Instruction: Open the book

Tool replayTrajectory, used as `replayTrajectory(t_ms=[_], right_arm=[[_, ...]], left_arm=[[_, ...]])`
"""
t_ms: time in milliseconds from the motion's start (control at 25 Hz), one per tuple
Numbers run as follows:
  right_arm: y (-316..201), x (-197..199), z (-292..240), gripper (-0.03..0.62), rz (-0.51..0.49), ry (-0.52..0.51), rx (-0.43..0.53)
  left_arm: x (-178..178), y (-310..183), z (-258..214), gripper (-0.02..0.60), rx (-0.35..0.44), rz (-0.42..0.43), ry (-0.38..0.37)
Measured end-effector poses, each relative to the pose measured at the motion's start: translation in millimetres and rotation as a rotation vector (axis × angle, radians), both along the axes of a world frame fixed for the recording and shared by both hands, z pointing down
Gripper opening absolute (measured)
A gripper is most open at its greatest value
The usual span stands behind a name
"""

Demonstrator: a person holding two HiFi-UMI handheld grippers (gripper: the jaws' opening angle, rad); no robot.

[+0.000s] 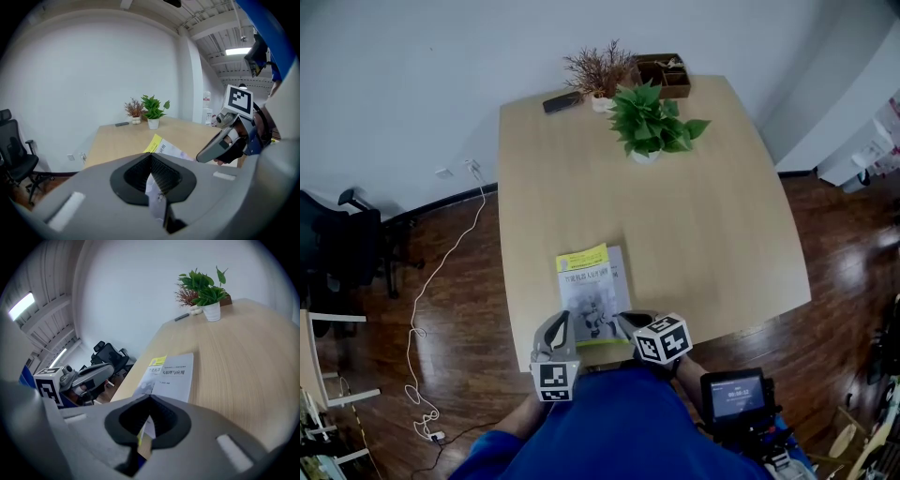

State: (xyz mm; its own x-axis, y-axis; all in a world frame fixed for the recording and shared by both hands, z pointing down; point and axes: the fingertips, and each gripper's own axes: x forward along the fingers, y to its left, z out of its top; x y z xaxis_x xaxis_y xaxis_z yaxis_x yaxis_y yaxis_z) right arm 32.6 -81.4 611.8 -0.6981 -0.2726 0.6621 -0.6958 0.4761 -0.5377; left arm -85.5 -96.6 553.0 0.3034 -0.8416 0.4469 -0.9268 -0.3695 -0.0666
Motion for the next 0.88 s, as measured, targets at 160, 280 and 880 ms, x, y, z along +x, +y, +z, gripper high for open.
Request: replayTrajectory(t_ms=[160, 280, 880], right_arm=[[-1.0, -12.0, -11.9, 0.003, 0.002, -0.005, 0.022], [-2.0, -22.5, -23.6, 0.003, 0.002, -0.004, 0.048], [6.1, -83.0, -80.3, 0.003, -0.011, 0.048, 0.204]], left_arm=[[-11.6, 0.9, -2.4, 0.008, 0.012, 0.000, 0.010], [-22.3, 1.4, -5.2, 0.008, 0.020, -0.001, 0.018], [-78.4, 5.5, -16.9, 0.008, 0.068, 0.005, 0.063]])
